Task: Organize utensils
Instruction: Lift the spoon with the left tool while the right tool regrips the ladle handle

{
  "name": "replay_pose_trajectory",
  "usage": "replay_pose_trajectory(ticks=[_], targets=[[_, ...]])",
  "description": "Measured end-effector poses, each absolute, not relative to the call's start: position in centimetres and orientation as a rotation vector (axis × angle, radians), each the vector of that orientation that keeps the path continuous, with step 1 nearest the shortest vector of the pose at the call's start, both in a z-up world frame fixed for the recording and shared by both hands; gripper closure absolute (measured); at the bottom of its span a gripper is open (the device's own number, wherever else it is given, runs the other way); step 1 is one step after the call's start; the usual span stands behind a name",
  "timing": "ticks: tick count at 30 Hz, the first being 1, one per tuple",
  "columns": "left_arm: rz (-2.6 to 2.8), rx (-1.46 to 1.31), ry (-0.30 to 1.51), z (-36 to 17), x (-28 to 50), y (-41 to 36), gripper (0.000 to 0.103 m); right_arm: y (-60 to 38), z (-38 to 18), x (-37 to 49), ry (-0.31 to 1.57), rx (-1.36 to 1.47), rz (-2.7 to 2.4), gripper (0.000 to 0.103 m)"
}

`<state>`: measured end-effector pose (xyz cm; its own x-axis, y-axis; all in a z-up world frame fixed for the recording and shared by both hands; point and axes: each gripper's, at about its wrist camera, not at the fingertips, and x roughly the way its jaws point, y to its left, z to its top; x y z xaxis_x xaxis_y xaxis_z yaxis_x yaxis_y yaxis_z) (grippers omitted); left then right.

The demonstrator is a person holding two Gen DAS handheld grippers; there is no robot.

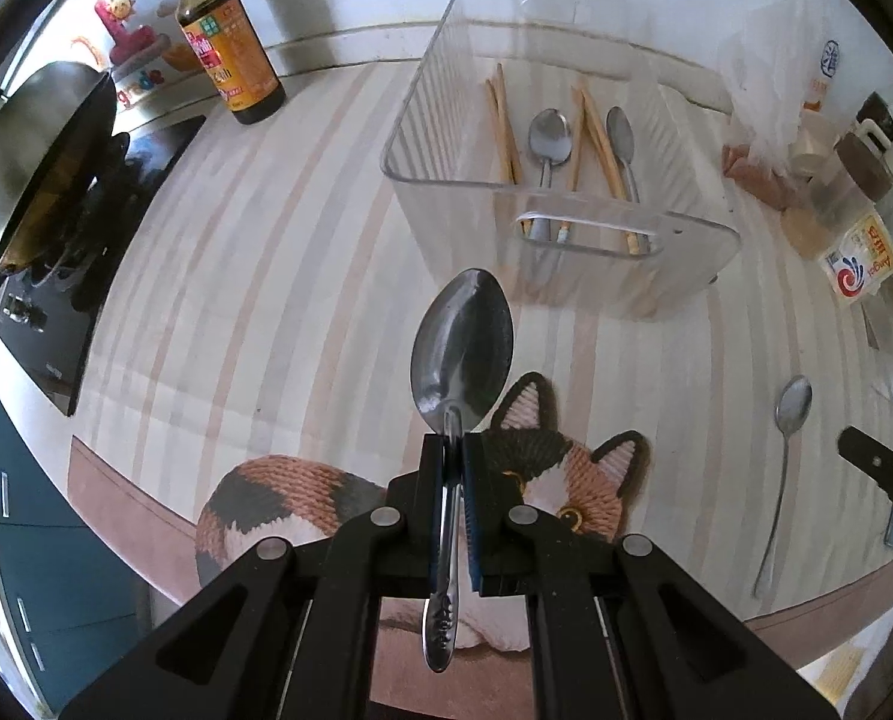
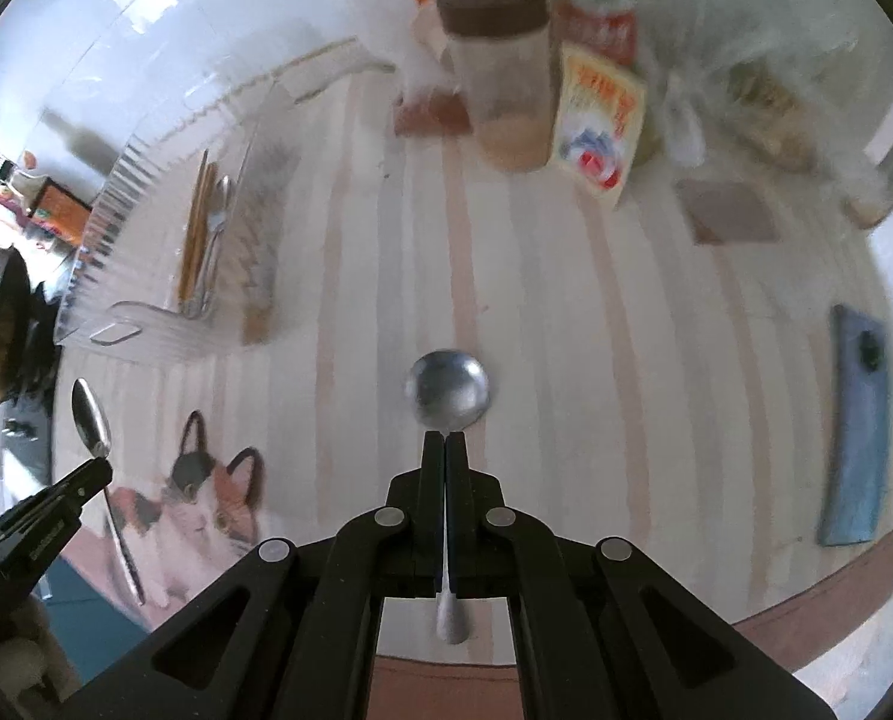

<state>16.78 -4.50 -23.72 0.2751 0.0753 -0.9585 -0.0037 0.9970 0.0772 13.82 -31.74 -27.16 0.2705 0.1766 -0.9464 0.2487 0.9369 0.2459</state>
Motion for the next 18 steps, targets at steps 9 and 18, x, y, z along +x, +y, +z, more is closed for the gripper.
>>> replay_pose_trajectory(ticks=[9, 18], targets=[[0.074, 0.099, 1.323, -26.3, 17.8, -6.3, 0.099, -31.4, -31.8, 16.4, 1.34, 0.324, -0.047, 0.053], [0.075, 0.092, 1.33, -27.0, 18.2, -6.5, 0.099, -27.9, -31.4, 17.2, 1.238, 0.078, -0.087, 0.094]])
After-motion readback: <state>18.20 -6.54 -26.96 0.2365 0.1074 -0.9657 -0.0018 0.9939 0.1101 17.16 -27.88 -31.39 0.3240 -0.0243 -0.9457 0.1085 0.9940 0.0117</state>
